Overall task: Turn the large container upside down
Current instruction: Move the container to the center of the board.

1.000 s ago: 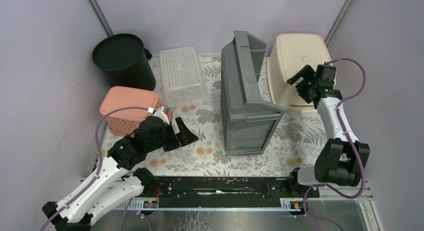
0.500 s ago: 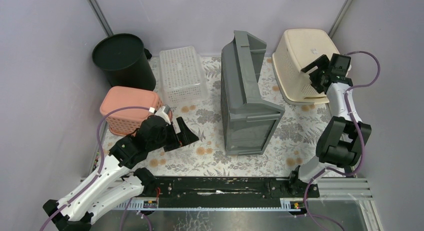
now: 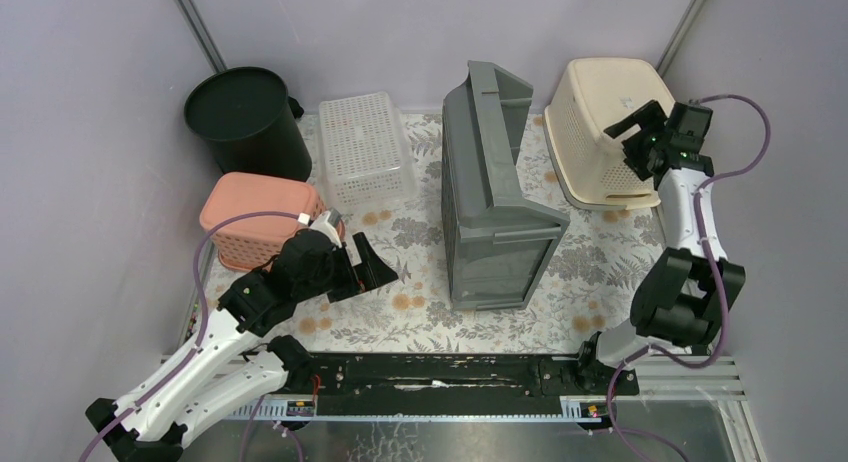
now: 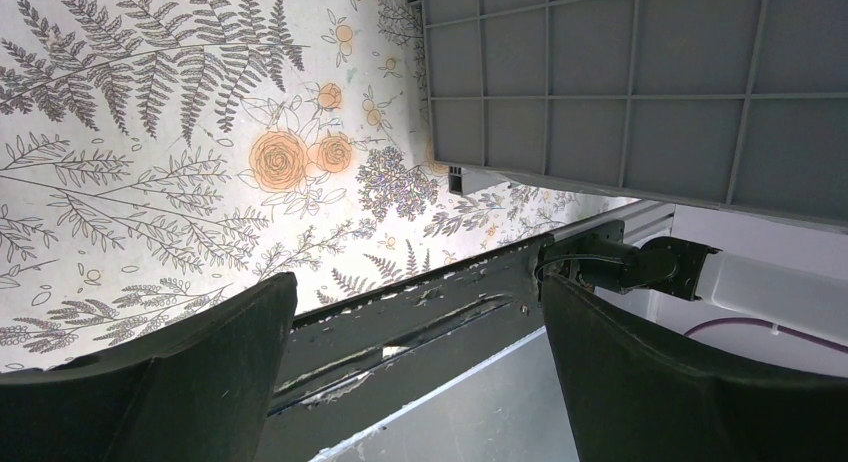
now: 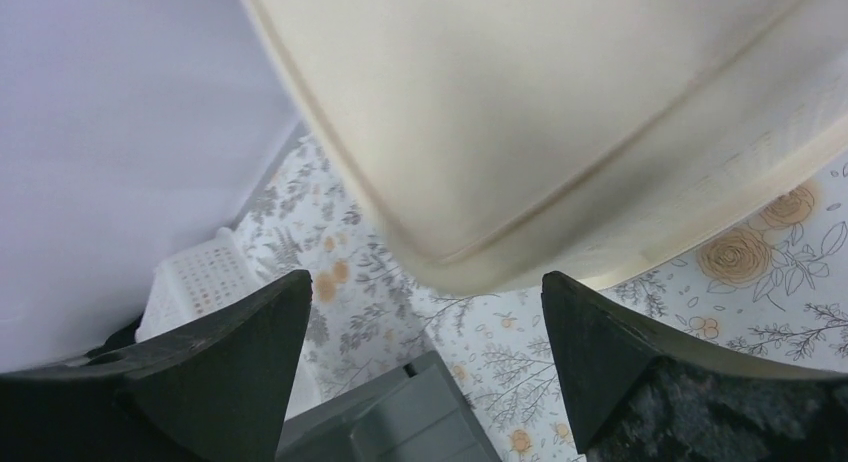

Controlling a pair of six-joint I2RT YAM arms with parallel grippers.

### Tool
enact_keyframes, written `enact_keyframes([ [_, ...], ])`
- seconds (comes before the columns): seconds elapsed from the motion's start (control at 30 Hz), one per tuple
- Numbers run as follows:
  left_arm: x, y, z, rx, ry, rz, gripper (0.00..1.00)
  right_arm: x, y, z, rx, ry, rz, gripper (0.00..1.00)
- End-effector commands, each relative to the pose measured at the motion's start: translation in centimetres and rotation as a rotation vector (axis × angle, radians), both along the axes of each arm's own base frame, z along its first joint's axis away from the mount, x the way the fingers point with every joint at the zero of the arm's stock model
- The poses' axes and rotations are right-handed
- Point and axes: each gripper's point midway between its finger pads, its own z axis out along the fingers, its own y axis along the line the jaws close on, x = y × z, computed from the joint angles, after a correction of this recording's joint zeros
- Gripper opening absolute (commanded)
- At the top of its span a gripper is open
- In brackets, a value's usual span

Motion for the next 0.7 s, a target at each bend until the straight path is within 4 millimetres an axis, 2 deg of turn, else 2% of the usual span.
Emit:
enact_keyframes([
  [0.0, 0.6, -0.4, 2.0, -0.032, -0.051, 0.0, 1.0, -1.0, 1.6, 10.9, -0.081, -0.258, 0.088, 0.92],
  [0.13, 0.6, -0.4, 2.0, -0.033, -0.048, 0.0, 1.0, -2.5, 3.6, 14.6, -0.083, -0.319, 0.184, 0.93],
  [0.3, 0.5, -0.5, 2.1, -0.043, -0.049, 0.0, 1.0, -3.9, 6.6, 18.1, -0.025, -0.406, 0.322, 0.96],
  [0.37, 0.5, -0.5, 2.1, -0.048, -0.051, 0.002, 1.0, -4.3, 7.7, 19.4, 0.012, -0.437, 0.374, 1.0],
  [0.67, 0.4, -0.6, 1.9, -0.073, -0.052, 0.007, 1.0, -5.4, 11.4, 23.7, 0.205, -0.55, 0.554, 1.0],
])
